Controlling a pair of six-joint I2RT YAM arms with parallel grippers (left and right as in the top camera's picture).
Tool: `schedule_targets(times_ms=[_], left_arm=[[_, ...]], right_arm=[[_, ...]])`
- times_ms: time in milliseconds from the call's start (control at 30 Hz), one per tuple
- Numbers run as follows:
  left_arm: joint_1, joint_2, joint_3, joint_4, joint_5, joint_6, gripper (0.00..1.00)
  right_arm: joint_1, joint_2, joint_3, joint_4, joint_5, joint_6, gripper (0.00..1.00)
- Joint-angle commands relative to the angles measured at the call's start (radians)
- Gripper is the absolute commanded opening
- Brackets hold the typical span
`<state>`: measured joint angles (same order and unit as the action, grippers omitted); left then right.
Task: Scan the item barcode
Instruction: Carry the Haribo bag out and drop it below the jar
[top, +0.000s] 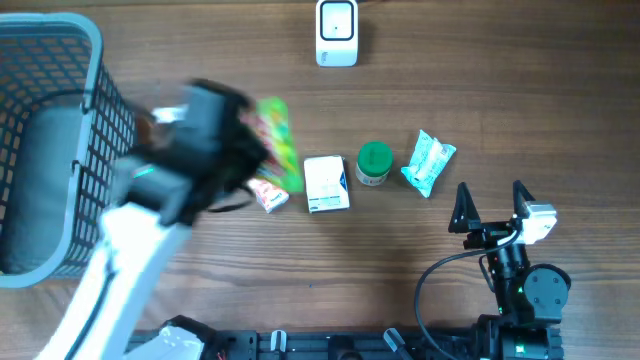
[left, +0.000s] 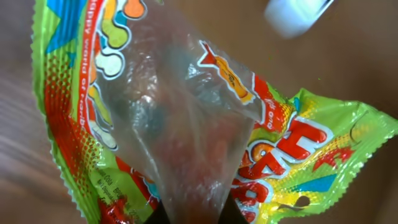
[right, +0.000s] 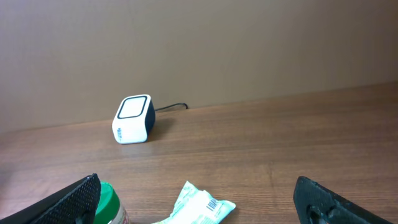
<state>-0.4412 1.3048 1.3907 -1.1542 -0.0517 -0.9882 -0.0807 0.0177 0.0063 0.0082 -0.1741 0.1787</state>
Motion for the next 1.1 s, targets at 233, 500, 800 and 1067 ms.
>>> schedule_targets(times_ms=[233, 500, 800, 1067], left_arm=[[-0.382, 0.369, -0.065, 0.013, 0.085, -0.381, 0.04], [-0.415, 0.487, -0.065, 0.085, 0.18, -0.541, 0.06], [-0.407, 0.505, -0.065, 0.225, 0.125, -0.749, 0.2], [-0.373, 0.535, -0.065, 0.227, -0.055, -0.719, 0.32]], right_arm=[[0.005, -0.004, -0.001, 0.004, 0.017, 0.007, 1.0], [0.005, -0.004, -0.001, 0.004, 0.017, 0.007, 1.0], [0.005, -0.004, -0.001, 0.004, 0.017, 0.007, 1.0], [0.005, -0.004, -0.001, 0.004, 0.017, 0.007, 0.99]])
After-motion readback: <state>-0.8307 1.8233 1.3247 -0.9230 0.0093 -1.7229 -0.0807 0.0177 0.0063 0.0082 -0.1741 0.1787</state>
